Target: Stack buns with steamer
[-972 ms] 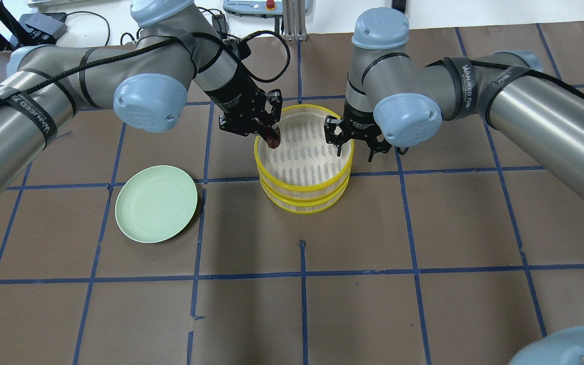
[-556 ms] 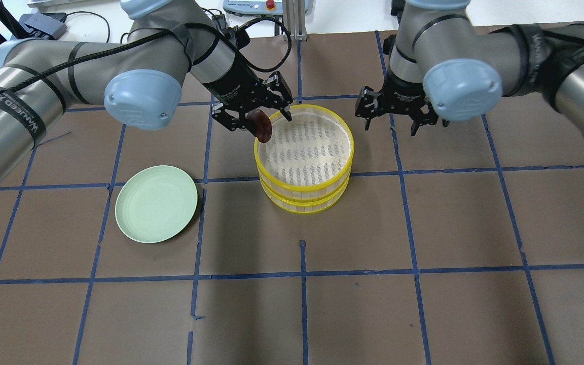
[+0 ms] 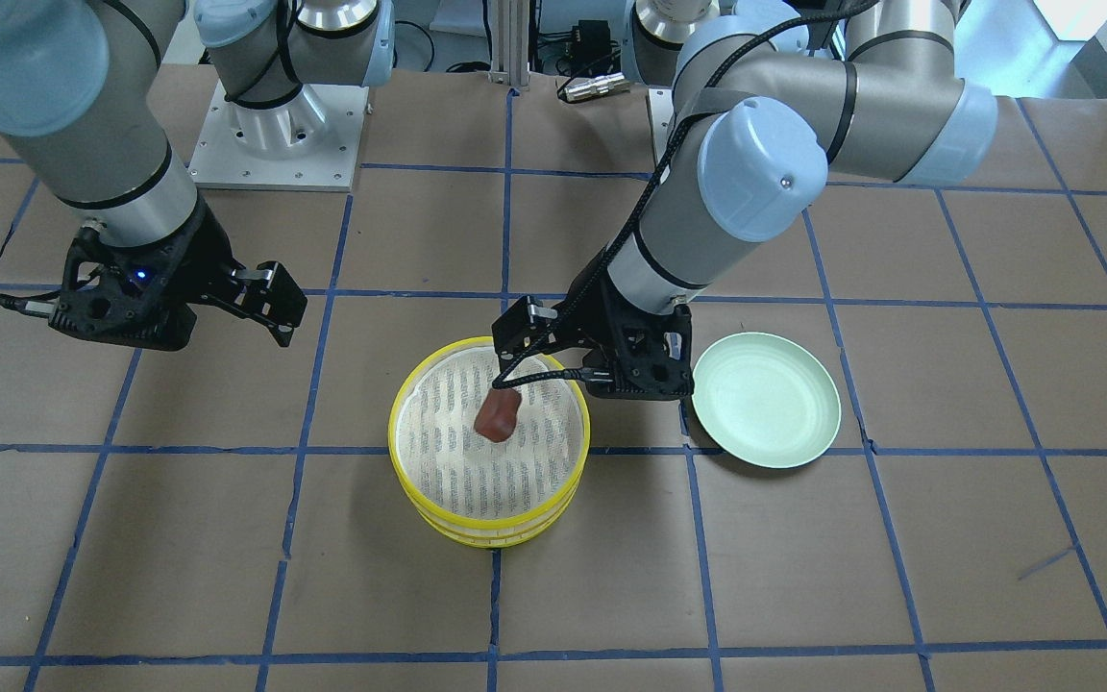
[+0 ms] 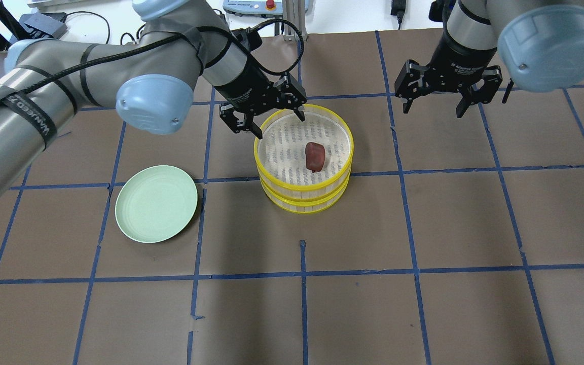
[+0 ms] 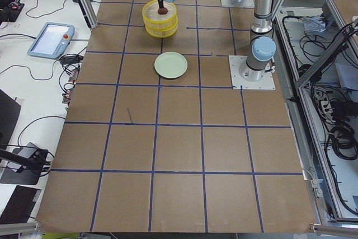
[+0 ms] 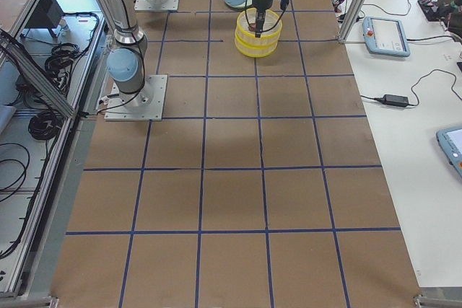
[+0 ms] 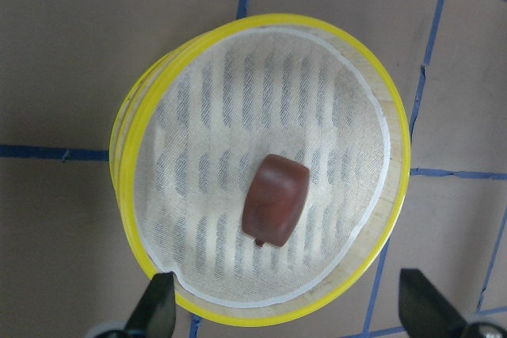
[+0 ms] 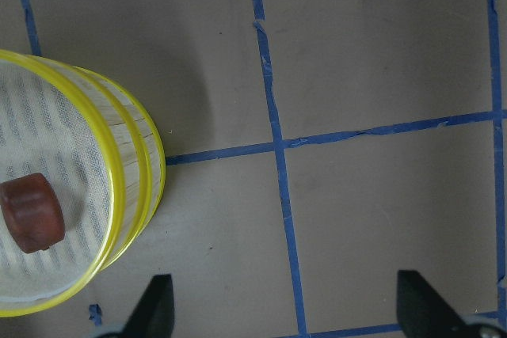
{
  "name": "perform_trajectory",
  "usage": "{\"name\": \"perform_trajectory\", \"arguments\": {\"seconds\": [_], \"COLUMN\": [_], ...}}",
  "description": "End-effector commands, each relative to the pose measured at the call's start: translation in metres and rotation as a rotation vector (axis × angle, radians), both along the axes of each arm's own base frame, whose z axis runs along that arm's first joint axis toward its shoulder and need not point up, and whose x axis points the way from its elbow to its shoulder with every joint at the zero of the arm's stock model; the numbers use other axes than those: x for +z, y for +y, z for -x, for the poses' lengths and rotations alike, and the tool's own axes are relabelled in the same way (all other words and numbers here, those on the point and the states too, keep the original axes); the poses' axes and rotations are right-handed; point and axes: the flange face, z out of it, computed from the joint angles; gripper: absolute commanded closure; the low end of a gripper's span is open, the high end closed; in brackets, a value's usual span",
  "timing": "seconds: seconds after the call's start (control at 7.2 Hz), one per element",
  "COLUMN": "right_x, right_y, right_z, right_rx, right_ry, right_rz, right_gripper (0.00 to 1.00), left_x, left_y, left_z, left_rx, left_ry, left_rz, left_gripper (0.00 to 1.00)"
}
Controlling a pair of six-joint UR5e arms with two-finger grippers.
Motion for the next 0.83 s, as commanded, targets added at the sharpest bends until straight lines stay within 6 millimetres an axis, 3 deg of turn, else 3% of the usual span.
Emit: {"name": "perform_trajectory", "arguments": {"seconds": [0.0, 0.14, 0.28, 0.56, 0.69], "right_x": [0.021, 0.057, 0.091, 0.117, 0.113], "right_y": [-0.001, 0.0, 0.011, 0.046, 0.049], "right_z": [0.0, -0.004, -0.005, 0.0, 0.009], "right_rx": [0.002, 0.008, 0.01, 0.121, 0.133], "right_ry": [-0.001, -0.001, -0.001, 0.033, 0.081], "right_rz": [0.024, 0.012, 0.013, 0.017, 0.008], "right_gripper": [0.0, 0.0, 0.0, 0.0, 0.0], "left_x": [0.022, 0.045, 0.078, 0.092, 0.101], "left_y": [0.007, 0.012, 0.026, 0.044, 0.052], "left_z": [0.017, 0.007, -0.018, -0.053, -0.069], "left_rx": [-0.034, -0.035, -0.053, -0.089, -0.135], "left_ry": [-0.008, -0.056, -0.107, -0.326, -0.391], "left_rz": [0.071, 0.082, 0.044, -0.007, 0.003], "left_gripper": [0.0, 0.0, 0.0, 0.0, 0.0]}}
